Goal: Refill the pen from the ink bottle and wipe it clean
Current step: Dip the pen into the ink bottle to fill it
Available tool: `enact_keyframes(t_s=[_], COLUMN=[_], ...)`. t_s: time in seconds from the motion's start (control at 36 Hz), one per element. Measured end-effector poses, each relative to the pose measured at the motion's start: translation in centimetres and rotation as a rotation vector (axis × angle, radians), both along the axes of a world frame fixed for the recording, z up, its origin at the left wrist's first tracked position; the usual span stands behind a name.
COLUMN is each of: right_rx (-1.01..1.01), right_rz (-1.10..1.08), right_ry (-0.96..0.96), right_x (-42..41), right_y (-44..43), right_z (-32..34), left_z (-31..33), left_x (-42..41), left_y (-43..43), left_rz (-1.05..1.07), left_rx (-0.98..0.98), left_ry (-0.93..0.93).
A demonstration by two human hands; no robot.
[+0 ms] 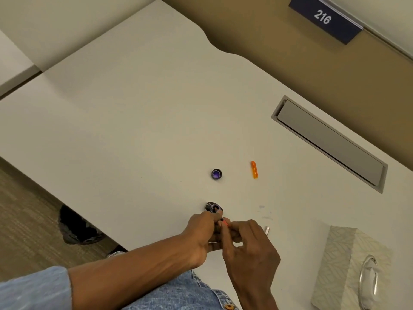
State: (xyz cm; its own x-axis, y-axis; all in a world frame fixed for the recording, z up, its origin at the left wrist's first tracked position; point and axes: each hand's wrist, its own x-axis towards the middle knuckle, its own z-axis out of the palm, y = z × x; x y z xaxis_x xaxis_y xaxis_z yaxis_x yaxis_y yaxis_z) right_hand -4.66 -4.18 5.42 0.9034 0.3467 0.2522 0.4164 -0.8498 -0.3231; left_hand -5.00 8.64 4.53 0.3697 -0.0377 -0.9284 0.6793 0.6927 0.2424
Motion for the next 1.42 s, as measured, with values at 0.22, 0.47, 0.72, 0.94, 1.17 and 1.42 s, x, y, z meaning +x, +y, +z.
enact_keyframes(t_s=[0.22, 0.47, 0.72, 0.94, 1.17, 1.42], right_rx=[0.006, 0.002, -0.012, -0.027, 0.003, 0.006], right_rz=[0.029, 0.059, 0.078, 0.093, 0.064, 0.077], right_ry=[0.004, 0.033, 0.026, 0.040, 0.036, 0.019], right_x=[0.65, 0.75, 0.64, 0.56, 0.67, 0.89], right_y=[-0.04, 0.35, 0.40, 0.34, 0.64, 0.50], right_z=[-0.05, 0.16, -0.11, -0.21, -0.01, -0.52], left_z=[-0.18, 0.02, 0.54, 0.70, 0.44, 0.35], left_x=[0.52, 0.79, 0.90, 0.92, 0.98, 1.02], left_y=[-0.11, 0.04, 0.27, 0.31, 0.16, 0.18], left_rz=[0.023, 0.041, 0.022, 0.022, 0.048, 0.048], left_rx=[0.018, 0.012, 0.021, 0.029, 0.002, 0.022], left_ry=[0.030, 0.048, 0.058, 0.071, 0.052, 0.069])
